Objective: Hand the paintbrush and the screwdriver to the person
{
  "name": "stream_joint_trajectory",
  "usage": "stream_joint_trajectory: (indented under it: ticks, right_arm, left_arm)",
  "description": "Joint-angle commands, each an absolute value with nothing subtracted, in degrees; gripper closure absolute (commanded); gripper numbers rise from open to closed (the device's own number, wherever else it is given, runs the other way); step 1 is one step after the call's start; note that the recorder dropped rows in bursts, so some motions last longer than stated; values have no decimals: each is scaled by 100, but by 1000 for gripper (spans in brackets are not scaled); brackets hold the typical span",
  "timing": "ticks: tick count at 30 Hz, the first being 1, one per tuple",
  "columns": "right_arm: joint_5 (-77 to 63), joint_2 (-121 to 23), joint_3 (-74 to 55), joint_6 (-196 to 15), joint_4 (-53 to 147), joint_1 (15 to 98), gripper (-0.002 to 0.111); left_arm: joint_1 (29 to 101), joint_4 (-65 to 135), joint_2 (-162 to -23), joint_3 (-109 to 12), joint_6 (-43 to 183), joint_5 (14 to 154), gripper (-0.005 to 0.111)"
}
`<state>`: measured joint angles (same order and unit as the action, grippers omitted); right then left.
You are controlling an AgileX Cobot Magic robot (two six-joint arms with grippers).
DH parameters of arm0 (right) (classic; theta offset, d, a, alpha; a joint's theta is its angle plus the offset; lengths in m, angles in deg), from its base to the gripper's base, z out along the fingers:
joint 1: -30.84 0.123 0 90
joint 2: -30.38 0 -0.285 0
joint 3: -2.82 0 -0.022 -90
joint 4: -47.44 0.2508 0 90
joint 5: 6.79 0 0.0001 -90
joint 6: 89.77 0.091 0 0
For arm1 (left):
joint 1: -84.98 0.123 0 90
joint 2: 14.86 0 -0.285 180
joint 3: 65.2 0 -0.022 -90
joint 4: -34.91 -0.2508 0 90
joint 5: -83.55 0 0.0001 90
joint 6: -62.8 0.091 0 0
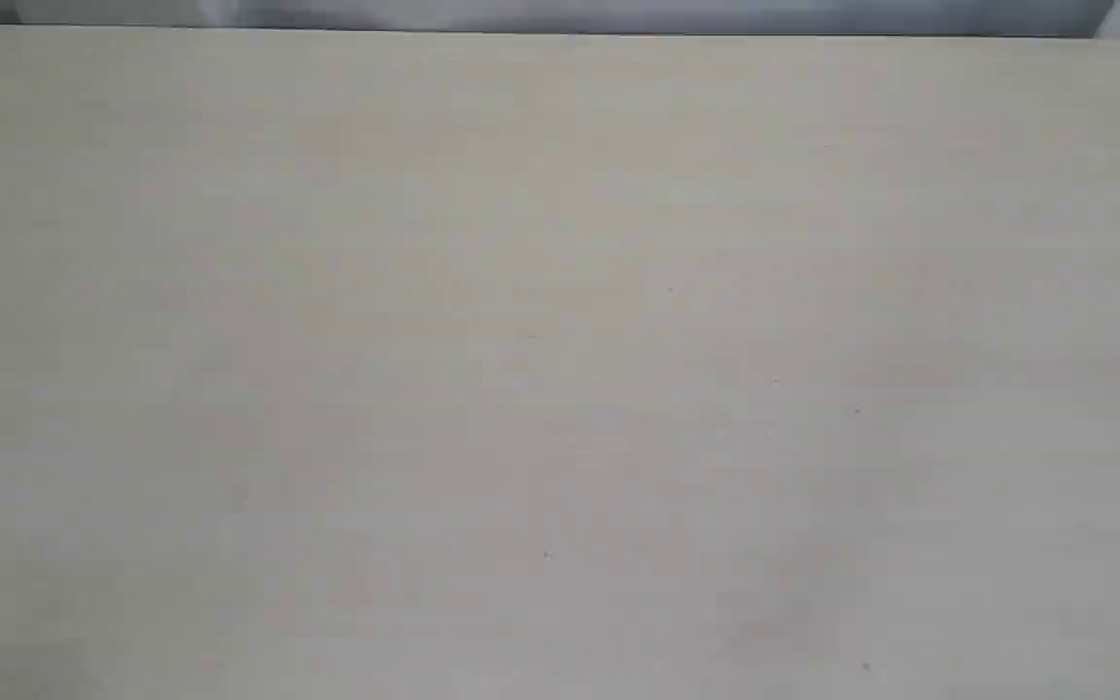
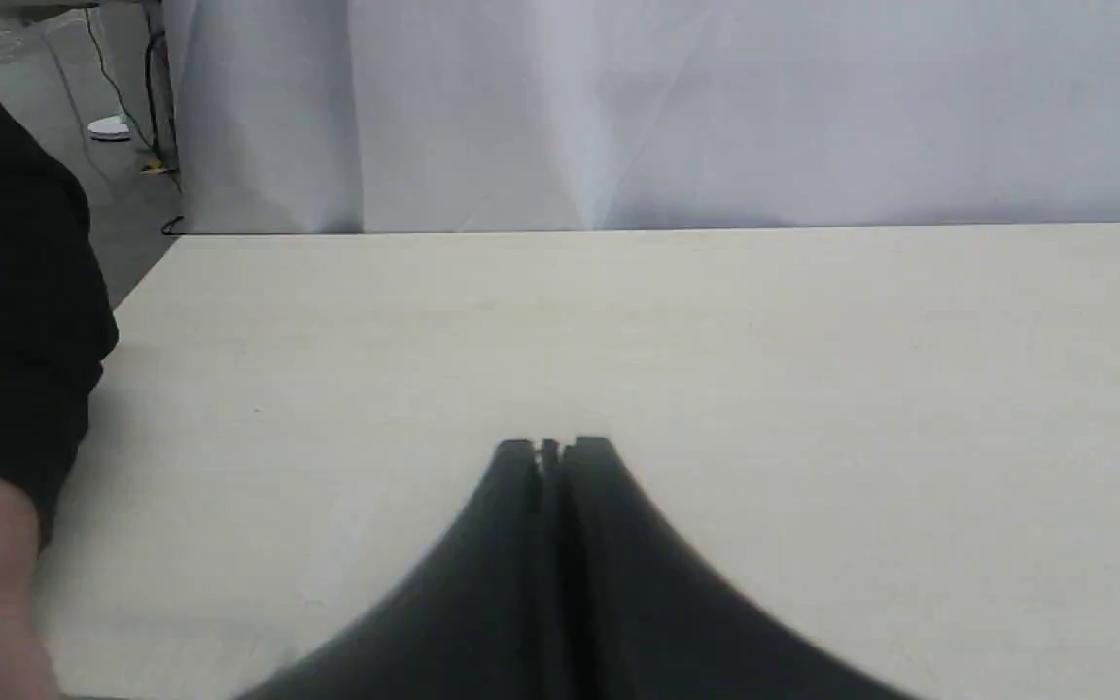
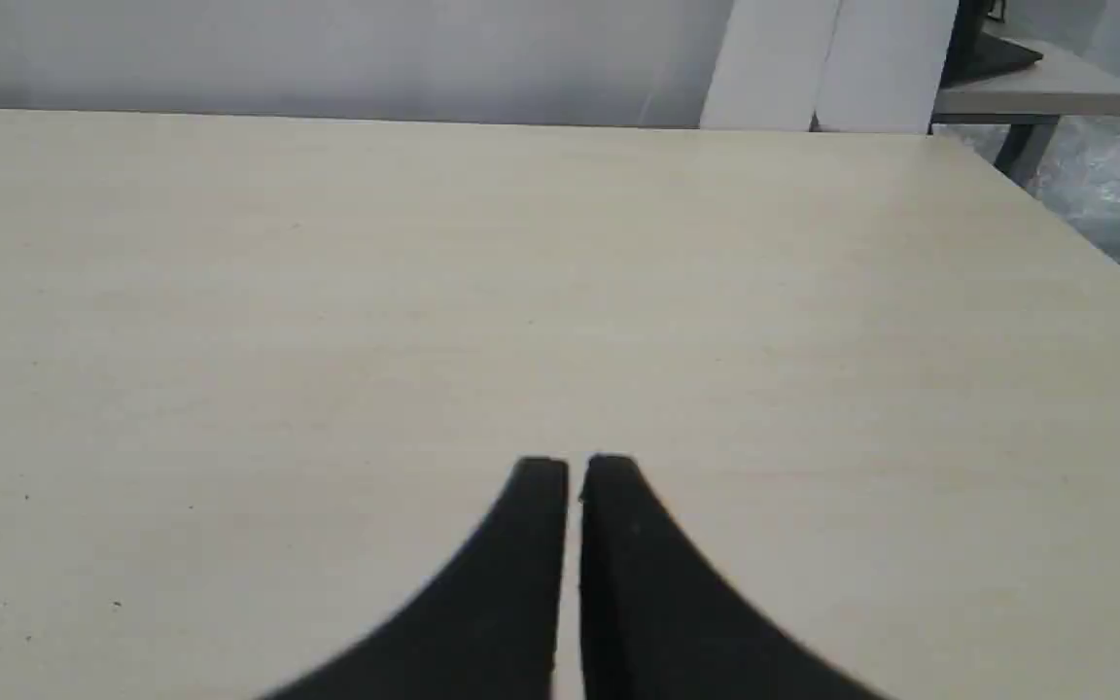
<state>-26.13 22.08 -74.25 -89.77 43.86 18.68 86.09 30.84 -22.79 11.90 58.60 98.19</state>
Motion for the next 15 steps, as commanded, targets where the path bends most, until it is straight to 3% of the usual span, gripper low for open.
stream_joint_trajectory:
  ticks: [1, 15]
  right_arm:
    - [-2681, 2259, -7440, -9017, 4516, 1836, 104]
    - [-2720, 2259, -7440, -9041, 4526, 2691, 104]
  left_arm:
    - [8562, 3092, -2265, 1202, 5848, 9784, 107]
    - [8562, 3092, -2265, 1202, 5848, 9784, 107]
